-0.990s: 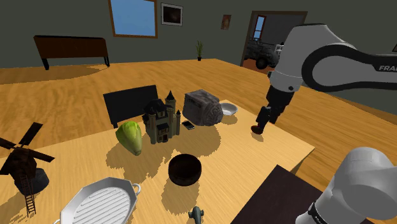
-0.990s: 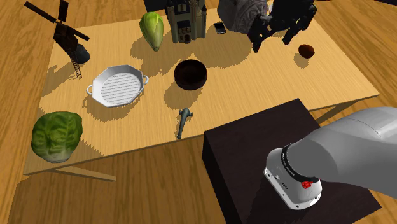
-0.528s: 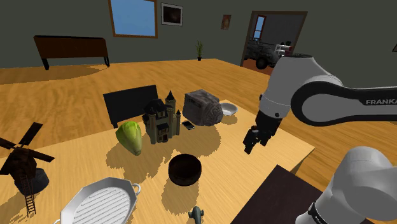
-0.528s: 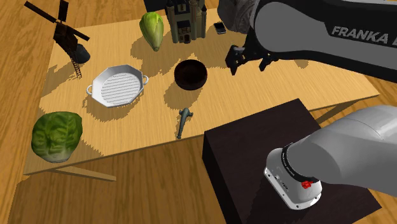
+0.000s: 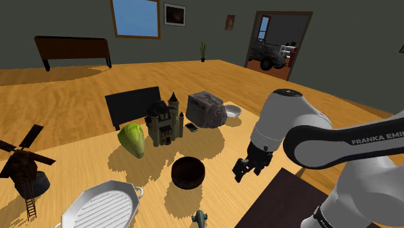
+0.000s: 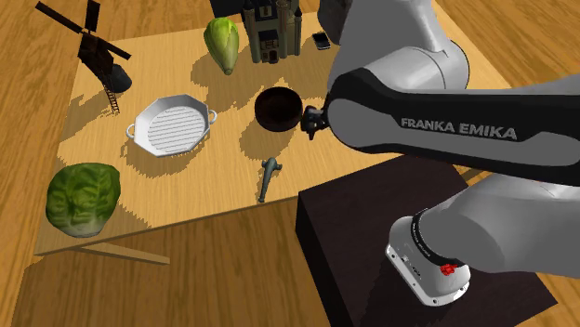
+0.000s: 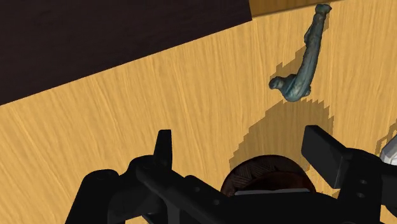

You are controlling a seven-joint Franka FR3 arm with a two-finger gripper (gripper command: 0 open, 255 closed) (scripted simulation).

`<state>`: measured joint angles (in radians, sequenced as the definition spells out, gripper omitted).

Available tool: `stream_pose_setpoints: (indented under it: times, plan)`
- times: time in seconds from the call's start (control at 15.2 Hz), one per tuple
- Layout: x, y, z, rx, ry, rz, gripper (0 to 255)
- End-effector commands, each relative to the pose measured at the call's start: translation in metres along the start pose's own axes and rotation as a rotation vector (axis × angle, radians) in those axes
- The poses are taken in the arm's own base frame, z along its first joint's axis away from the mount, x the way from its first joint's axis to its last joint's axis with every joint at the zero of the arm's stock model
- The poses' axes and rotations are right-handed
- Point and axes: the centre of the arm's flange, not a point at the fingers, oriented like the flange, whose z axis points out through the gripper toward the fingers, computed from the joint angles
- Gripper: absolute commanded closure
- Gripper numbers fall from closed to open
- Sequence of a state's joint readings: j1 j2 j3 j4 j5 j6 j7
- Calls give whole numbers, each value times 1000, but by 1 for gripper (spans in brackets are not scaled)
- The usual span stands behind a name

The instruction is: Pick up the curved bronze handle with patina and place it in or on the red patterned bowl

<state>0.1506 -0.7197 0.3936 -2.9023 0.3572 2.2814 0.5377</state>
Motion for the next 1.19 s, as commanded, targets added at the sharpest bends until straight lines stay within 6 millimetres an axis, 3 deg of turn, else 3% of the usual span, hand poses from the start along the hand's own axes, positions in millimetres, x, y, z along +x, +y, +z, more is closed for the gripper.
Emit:
stream_pose_setpoints:
  times: [0.0, 0.99, 1.12]
  plan:
    - [-2, -15, 18, 16, 2, 34, 0]
    - [-29, -128, 168, 113, -1, 267, 0]
    - [-30, -135, 180, 118, -1, 278, 0]
